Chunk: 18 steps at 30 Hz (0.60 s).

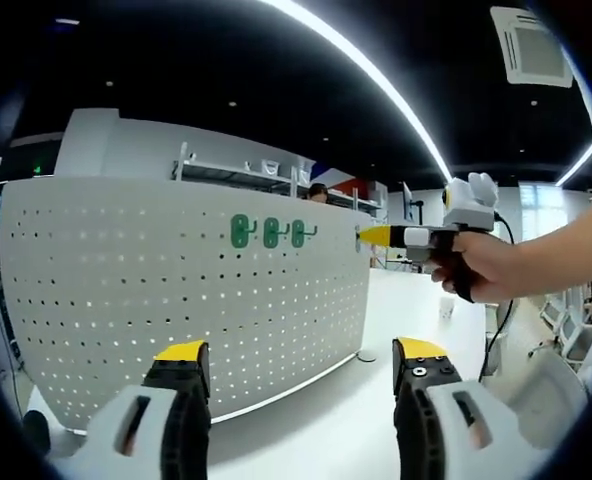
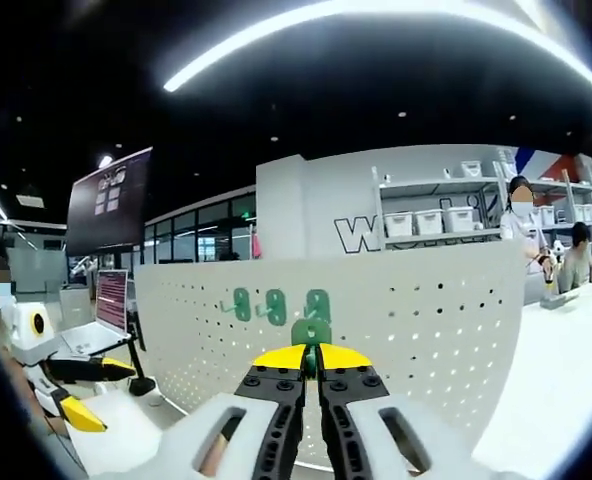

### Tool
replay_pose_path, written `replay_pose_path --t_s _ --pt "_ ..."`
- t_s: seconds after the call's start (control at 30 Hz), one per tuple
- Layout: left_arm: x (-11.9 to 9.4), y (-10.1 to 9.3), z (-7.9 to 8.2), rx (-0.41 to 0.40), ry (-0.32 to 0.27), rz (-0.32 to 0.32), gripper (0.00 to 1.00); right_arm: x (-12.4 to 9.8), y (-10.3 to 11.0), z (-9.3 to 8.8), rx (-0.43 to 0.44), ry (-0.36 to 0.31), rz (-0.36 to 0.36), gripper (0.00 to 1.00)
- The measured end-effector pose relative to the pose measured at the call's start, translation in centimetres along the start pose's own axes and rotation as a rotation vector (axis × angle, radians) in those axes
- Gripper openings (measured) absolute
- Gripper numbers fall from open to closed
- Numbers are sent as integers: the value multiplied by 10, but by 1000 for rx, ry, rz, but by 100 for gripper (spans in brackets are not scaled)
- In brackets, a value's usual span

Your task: Insert the hook assembly into the mounting plate slot until the hook locks in place.

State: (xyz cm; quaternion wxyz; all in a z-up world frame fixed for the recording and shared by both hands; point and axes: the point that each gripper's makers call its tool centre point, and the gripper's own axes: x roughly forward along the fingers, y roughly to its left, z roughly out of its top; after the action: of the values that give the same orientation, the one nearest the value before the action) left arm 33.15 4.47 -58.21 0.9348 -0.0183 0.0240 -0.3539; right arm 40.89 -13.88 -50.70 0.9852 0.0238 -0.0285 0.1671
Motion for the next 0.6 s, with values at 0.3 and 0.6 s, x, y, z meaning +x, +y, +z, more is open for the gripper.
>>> replay_pose_path --t_s 0.3,0.6 --pt "-9 10 5 -11 -14 25 75 12 -16 5 -16 -4 -52 2" --pt "-18 17 4 -29 -21 55 74 26 -25 19 -23 -61 -73 2"
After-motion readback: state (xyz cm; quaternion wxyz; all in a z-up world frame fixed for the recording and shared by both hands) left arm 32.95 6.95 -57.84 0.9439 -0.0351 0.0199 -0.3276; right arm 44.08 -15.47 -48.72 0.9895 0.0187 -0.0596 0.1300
